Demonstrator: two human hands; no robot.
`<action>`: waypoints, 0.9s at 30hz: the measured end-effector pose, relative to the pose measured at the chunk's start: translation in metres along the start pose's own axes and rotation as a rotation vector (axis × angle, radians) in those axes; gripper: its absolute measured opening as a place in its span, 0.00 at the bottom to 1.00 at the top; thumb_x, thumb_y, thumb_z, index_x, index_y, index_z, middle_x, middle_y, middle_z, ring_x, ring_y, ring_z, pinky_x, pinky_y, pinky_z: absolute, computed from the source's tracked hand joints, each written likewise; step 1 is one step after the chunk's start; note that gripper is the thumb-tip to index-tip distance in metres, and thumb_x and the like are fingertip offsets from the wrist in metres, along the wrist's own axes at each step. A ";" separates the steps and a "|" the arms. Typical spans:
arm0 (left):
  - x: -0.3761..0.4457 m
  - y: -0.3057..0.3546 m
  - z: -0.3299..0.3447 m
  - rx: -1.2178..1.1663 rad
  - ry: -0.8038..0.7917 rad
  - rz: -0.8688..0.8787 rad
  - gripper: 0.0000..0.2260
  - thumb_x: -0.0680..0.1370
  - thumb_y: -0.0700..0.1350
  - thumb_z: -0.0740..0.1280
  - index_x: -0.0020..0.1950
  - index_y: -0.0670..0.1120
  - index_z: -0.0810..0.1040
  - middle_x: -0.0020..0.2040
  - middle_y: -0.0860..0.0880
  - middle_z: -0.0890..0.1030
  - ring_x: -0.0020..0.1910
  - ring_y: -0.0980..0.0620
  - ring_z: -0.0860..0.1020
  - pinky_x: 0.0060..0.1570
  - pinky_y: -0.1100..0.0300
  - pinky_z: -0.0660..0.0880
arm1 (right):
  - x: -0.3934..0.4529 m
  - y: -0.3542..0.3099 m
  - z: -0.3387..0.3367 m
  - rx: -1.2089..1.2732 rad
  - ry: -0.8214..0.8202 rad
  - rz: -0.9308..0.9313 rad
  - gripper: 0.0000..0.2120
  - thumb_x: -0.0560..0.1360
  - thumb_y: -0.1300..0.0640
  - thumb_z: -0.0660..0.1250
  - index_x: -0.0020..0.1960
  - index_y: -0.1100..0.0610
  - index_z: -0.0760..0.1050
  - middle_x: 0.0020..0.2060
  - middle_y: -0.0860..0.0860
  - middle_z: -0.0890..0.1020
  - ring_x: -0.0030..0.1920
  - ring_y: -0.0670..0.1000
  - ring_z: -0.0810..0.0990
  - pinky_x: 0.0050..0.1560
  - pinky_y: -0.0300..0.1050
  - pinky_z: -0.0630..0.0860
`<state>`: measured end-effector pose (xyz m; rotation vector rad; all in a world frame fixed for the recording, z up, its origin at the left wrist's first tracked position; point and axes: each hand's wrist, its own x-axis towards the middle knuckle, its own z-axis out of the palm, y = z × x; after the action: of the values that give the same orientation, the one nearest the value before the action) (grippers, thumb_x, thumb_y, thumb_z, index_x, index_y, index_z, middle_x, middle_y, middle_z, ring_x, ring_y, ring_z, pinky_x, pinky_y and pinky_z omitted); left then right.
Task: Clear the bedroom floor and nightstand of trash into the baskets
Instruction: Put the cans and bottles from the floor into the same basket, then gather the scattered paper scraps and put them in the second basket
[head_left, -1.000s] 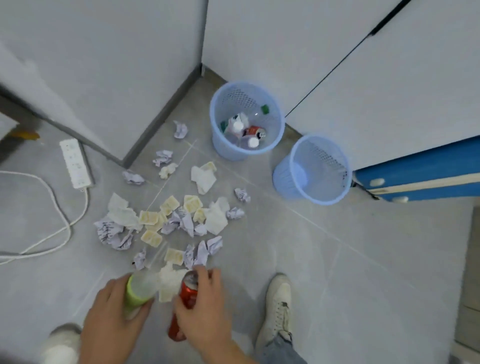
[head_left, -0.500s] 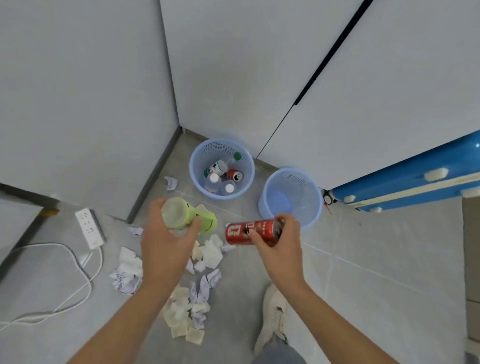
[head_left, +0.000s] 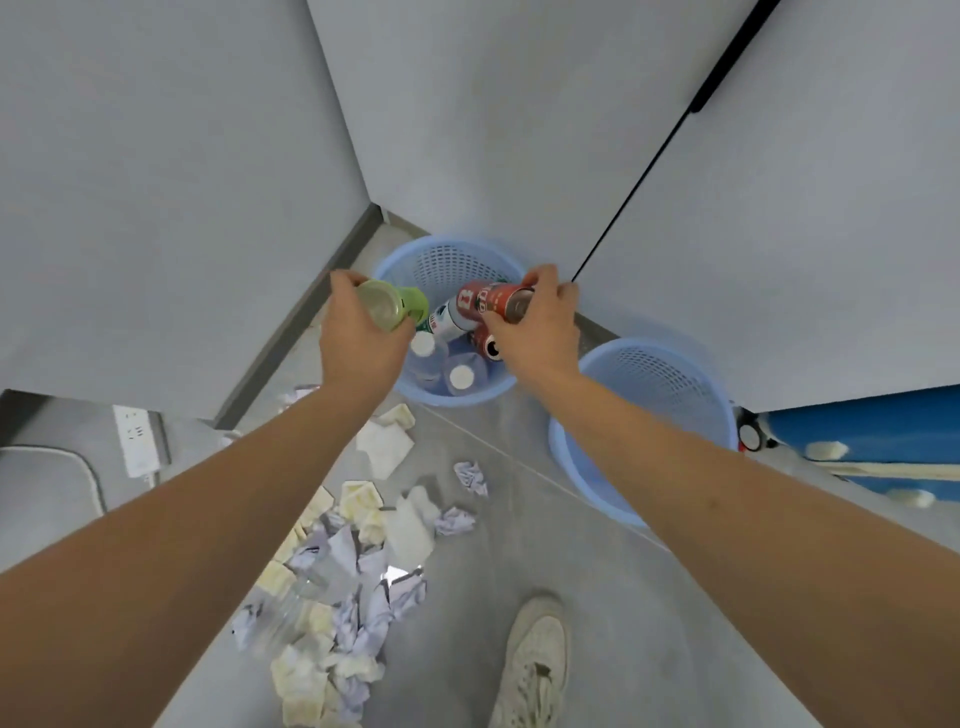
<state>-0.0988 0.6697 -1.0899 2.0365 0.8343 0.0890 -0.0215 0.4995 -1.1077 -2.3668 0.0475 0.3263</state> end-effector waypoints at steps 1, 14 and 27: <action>0.003 -0.006 0.008 0.015 -0.022 0.001 0.24 0.72 0.44 0.77 0.61 0.47 0.67 0.54 0.49 0.77 0.53 0.43 0.78 0.50 0.48 0.76 | 0.009 0.005 0.003 0.007 -0.034 0.000 0.25 0.72 0.52 0.77 0.63 0.53 0.67 0.61 0.55 0.69 0.54 0.61 0.80 0.54 0.47 0.74; -0.080 -0.014 -0.033 0.096 -0.078 -0.021 0.26 0.76 0.48 0.73 0.72 0.47 0.69 0.68 0.47 0.75 0.59 0.50 0.77 0.56 0.51 0.78 | -0.083 0.030 -0.049 0.095 -0.238 -0.110 0.22 0.74 0.57 0.72 0.67 0.54 0.73 0.61 0.54 0.77 0.59 0.51 0.77 0.58 0.46 0.75; -0.287 -0.068 -0.145 -0.112 0.005 -0.440 0.21 0.78 0.45 0.71 0.69 0.52 0.71 0.61 0.50 0.78 0.58 0.48 0.79 0.58 0.48 0.77 | -0.303 0.035 -0.087 -0.062 -0.528 0.065 0.18 0.77 0.64 0.70 0.64 0.50 0.75 0.58 0.51 0.77 0.57 0.52 0.79 0.56 0.49 0.80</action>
<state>-0.4082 0.6296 -0.9860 1.7088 1.2325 -0.1037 -0.3002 0.3966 -0.9950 -2.2686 -0.1371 0.9822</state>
